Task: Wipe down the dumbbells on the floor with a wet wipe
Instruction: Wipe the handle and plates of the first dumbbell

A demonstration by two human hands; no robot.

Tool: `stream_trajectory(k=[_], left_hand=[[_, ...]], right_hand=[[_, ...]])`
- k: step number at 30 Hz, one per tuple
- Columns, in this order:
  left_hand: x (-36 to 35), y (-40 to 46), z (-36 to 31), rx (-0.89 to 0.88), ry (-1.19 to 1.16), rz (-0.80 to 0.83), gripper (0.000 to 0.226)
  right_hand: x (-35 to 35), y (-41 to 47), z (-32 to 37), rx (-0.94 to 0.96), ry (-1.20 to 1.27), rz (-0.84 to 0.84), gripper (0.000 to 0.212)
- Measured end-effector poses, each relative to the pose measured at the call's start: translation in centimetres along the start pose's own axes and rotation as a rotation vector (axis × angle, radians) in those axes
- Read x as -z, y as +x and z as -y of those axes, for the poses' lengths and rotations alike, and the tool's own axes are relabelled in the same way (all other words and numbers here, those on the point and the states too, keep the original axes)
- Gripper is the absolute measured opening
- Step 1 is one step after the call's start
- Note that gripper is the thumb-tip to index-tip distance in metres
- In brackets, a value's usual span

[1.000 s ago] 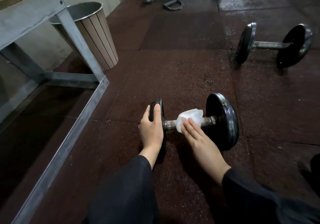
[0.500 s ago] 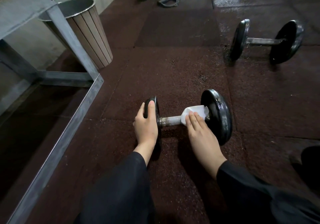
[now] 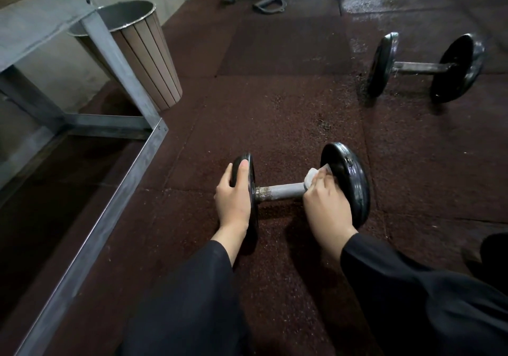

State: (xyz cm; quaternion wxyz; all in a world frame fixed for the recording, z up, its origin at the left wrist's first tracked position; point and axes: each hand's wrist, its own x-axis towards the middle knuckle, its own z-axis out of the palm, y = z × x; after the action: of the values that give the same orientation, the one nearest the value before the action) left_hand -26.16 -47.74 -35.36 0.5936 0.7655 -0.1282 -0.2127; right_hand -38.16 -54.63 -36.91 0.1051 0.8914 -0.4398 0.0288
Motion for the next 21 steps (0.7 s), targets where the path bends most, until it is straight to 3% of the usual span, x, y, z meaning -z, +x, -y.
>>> stream_trajectory(k=[4, 7, 9, 21], left_hand=[[0.5, -1.5, 0.2, -0.095, -0.05, -0.026, 0.06], [1.3, -3.7, 1.1, -0.233, 0.127, 0.036, 0.092], [1.5, -4.9, 2.4, -0.264, 0.243, 0.07, 0.1], [2.1, -4.7, 0.9, -0.146, 0.514, 0.11, 0.083]], right_hand=[[0.0, -0.5, 0.2, -0.001, 0.017, 0.0, 0.048], [0.1, -0.5, 0.2, -0.012, 0.027, -0.023, 0.048], [0.1, -0.4, 0.2, -0.006, 0.031, -0.016, 0.049], [0.2, -0.6, -0.1, 0.038, -0.032, 0.002, 0.05]])
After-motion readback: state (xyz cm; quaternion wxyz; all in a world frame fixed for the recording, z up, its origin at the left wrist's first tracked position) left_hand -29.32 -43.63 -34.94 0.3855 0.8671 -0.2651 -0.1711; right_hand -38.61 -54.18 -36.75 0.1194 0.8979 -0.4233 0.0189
